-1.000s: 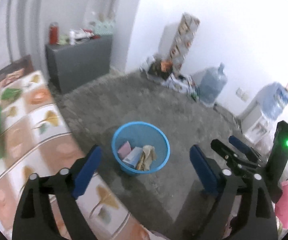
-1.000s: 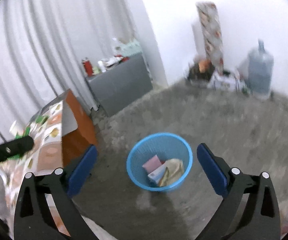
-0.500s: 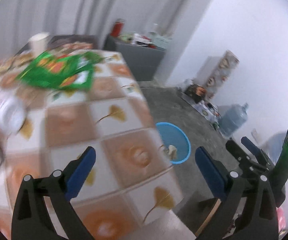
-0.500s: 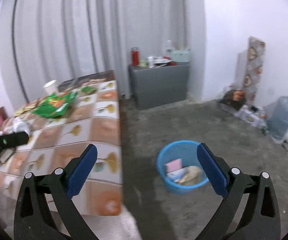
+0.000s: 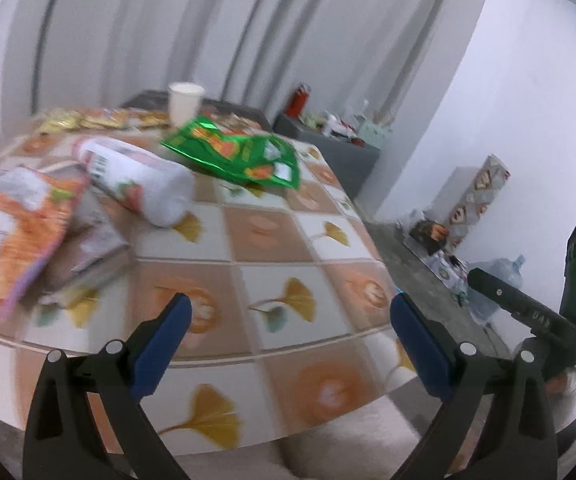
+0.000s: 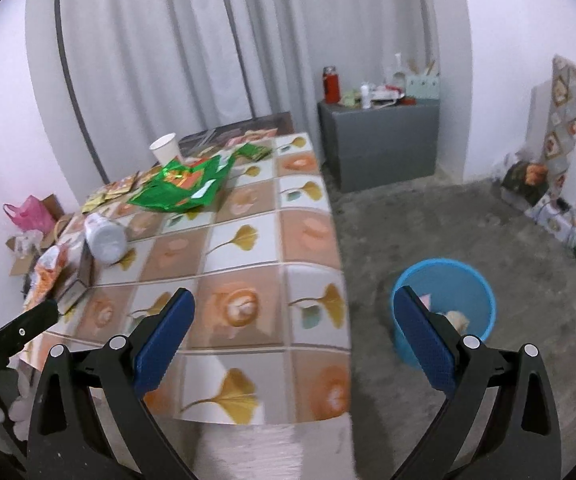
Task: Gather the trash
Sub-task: 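Move both tools back over the table, then grasp the orange chip bag with the left tool while the right tool grasps the green wrapper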
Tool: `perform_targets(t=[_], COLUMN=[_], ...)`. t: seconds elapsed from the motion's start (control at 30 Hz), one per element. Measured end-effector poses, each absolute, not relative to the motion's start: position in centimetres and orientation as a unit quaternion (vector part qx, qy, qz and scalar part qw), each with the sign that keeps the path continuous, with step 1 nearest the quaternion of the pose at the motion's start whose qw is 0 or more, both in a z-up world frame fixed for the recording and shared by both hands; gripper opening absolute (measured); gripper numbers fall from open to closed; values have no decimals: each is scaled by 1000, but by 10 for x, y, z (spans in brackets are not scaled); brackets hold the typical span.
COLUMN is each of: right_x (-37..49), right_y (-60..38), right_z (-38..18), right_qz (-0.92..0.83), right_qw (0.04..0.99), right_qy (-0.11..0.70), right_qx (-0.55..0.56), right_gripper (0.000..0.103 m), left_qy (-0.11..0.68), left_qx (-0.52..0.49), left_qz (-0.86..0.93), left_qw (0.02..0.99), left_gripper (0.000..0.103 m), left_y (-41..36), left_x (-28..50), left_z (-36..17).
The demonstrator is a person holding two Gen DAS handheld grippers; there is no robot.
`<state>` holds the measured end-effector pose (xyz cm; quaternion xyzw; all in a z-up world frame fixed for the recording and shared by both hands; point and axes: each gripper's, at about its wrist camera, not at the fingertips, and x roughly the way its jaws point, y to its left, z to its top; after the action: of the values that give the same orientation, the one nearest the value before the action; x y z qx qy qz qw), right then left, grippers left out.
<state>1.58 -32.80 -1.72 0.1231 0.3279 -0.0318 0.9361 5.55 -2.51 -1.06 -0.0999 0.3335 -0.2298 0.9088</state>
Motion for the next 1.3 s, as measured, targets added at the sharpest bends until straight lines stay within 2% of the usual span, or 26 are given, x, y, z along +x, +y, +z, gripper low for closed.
perform_targets(t=[0.4, 0.53, 0.67, 0.93, 1.3], right_x=[44, 51, 54, 53, 53], right_y=[-283, -272, -266, -268, -265], right_z=[-24, -24, -25, -27, -30], right_qz=[25, 37, 40, 34, 39], right_qw=[923, 919, 918, 914, 913], right_qy=[365, 373, 377, 384, 388], right_qx=[122, 122, 119, 122, 119], right_gripper=[96, 96, 96, 96, 96], left_qy=[274, 261, 257, 299, 318], left_qx=[-131, -109, -37, 144, 285], left_qz=[-143, -102, -63, 14, 72], left_qw=[942, 954, 964, 943, 901], left_gripper=[97, 97, 94, 76, 66], left_y=[60, 78, 75, 58, 53], left_x=[34, 33, 36, 55, 81], left_z=[-4, -2, -5, -40, -72])
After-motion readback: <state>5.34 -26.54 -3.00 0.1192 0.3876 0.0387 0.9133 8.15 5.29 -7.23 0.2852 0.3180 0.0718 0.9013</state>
